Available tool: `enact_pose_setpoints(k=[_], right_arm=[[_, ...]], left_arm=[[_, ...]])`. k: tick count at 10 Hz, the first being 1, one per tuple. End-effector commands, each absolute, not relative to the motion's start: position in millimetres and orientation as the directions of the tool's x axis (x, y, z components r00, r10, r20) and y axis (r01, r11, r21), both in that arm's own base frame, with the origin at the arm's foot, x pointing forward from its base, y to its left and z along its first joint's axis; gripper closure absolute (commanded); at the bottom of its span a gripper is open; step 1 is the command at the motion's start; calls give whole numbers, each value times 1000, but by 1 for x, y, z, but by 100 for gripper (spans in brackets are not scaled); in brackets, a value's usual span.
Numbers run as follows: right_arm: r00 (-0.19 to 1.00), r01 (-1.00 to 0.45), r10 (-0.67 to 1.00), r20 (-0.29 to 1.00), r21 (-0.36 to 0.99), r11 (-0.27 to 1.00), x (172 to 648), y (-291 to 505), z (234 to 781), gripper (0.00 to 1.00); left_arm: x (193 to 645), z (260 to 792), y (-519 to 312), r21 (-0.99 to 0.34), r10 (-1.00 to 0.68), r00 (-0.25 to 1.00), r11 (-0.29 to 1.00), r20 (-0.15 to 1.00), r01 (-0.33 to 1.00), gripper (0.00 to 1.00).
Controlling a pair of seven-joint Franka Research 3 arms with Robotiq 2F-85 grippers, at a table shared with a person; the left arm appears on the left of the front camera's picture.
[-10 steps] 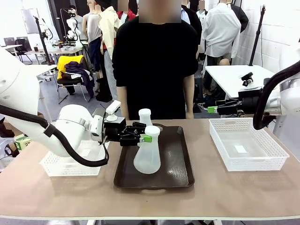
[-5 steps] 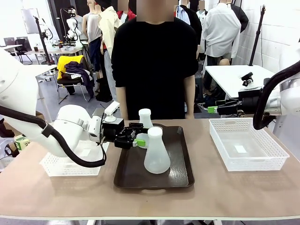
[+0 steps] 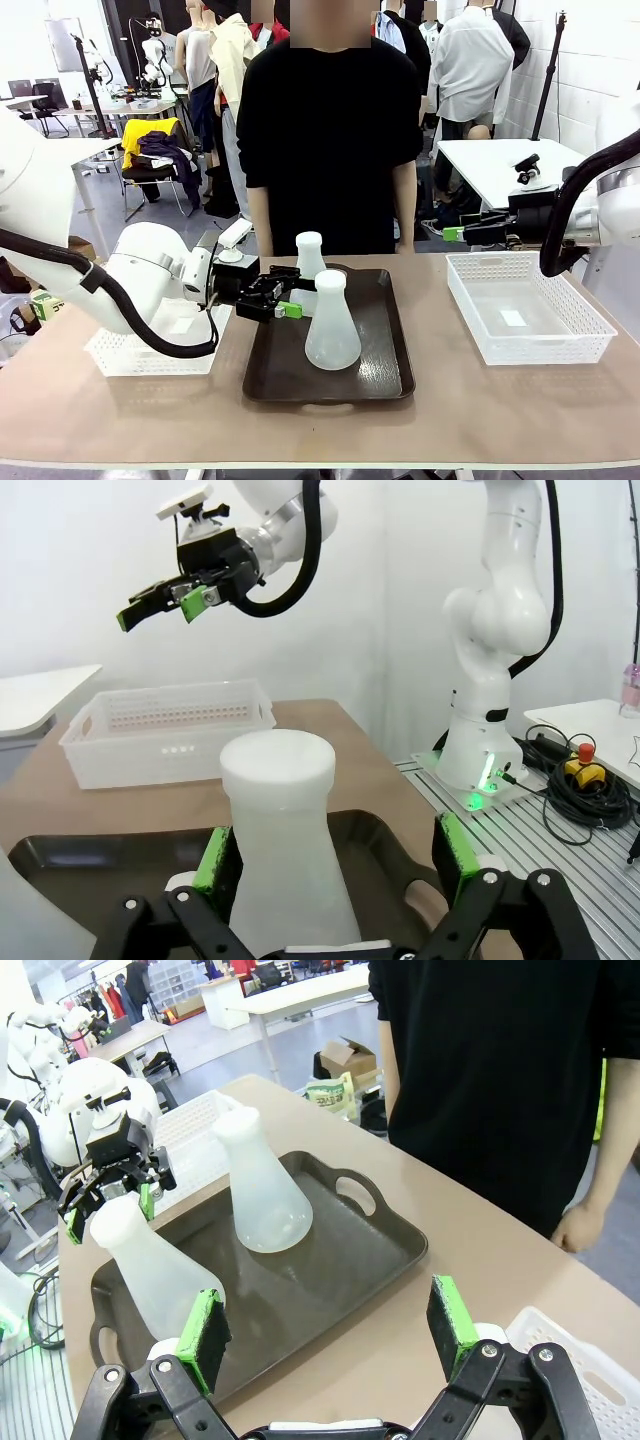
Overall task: Prepare the laboratory tools.
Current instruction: Place the picked Big flask upright in the Handle tray as directed by the person.
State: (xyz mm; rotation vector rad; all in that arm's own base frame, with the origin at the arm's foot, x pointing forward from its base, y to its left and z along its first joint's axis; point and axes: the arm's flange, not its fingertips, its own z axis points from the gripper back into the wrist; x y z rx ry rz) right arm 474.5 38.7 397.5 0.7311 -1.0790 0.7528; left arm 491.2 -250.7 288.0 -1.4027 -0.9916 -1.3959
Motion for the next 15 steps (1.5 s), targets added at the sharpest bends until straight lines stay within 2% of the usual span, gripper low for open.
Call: enact_pose_setpoints(k=[1, 15], right_arm=[[299, -820, 182, 937, 155, 551, 473, 39, 397, 0], [299, -820, 182, 937, 155, 551, 473, 39, 397, 0]], left_arm=[[490, 293, -248, -71, -70, 54, -264, 996, 962, 0], [491, 288, -250, -55, -52, 43, -277, 998, 959, 0]])
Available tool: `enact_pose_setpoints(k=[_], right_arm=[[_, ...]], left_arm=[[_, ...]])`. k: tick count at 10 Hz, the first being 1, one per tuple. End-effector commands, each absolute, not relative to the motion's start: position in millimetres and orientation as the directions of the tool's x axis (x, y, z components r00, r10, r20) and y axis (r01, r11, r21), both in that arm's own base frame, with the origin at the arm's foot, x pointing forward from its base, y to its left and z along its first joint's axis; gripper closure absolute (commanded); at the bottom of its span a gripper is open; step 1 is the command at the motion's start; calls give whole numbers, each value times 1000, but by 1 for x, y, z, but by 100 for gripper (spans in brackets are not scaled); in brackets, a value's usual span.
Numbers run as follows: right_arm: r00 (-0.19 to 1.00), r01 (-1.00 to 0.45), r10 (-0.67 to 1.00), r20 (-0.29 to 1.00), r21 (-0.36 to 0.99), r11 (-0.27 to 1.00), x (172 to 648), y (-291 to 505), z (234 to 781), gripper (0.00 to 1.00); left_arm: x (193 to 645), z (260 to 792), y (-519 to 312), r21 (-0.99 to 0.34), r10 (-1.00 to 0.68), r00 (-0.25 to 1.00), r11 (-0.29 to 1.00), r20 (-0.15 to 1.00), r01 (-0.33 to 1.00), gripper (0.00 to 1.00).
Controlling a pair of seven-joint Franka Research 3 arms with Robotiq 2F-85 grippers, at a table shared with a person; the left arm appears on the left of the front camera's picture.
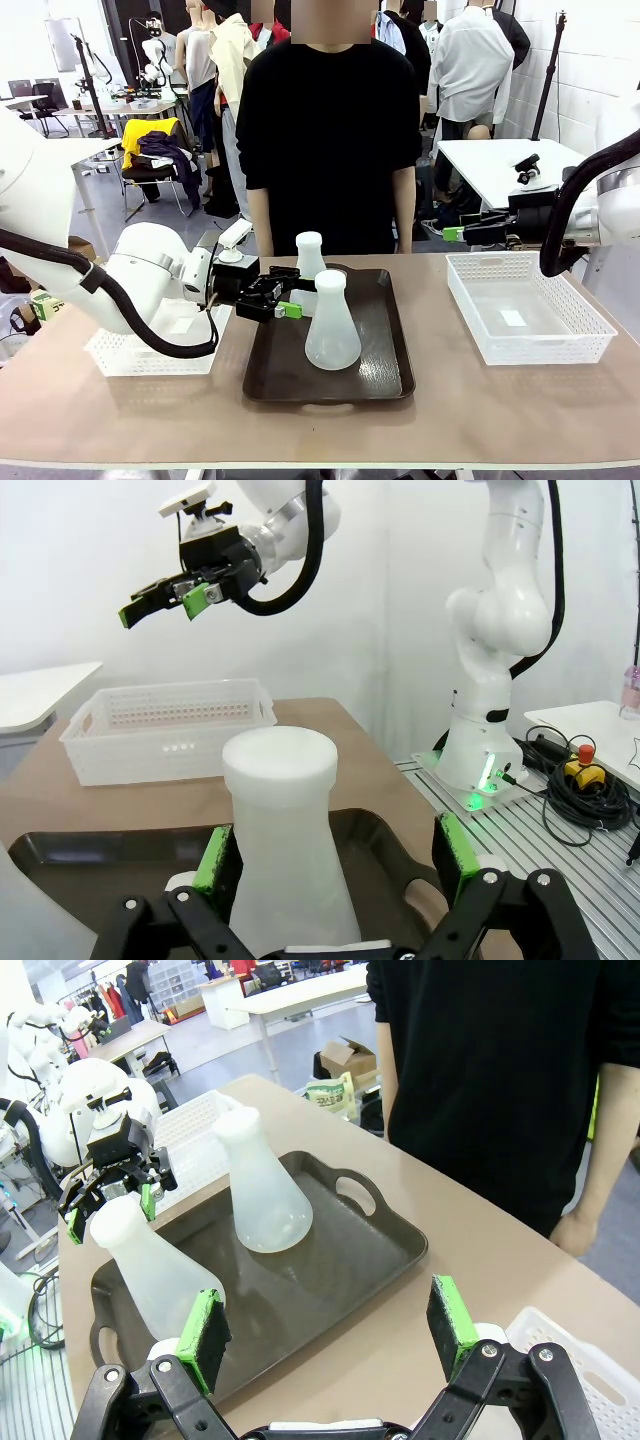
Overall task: Prepare the laboratory tools.
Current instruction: Place the picked Big flask upright in the Handle tray as directed by the person.
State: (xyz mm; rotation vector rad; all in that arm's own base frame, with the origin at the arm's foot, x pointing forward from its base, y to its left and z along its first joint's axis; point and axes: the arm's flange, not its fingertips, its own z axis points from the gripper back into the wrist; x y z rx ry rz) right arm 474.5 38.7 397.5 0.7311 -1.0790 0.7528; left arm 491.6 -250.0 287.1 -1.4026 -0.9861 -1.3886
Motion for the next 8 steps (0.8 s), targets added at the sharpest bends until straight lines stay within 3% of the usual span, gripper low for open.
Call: enact_pose_setpoints(k=[1, 8], right_arm=[[299, -820, 182, 937, 155, 551, 473, 39, 397, 0], [299, -820, 182, 937, 155, 551, 473, 39, 397, 0]], left_arm=[[491, 288, -250, -55, -52, 43, -277, 998, 959, 0], [491, 288, -250, -55, -52, 43, -277, 998, 959, 0]])
